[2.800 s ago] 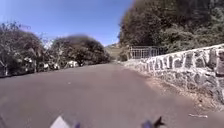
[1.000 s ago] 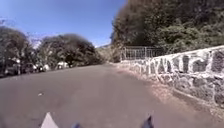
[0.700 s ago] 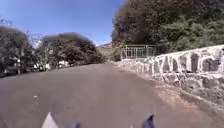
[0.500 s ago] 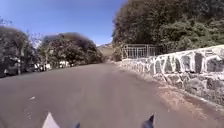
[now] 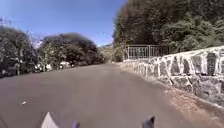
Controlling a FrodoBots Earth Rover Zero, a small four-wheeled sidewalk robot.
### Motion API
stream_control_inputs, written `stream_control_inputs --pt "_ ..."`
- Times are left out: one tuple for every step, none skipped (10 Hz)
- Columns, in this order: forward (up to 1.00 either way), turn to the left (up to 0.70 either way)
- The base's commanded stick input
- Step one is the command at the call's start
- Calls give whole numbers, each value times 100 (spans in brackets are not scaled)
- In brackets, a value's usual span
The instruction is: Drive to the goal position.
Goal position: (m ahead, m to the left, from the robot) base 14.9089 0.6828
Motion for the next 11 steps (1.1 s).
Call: stream_control_inputs --pt "50 0" --pt "50 0" --pt "50 0" --pt "50 0" --pt "50 0" --pt "50 0" --pt "50 0" --pt "50 0" --pt "50 0" --pt "50 0" --pt "50 0"
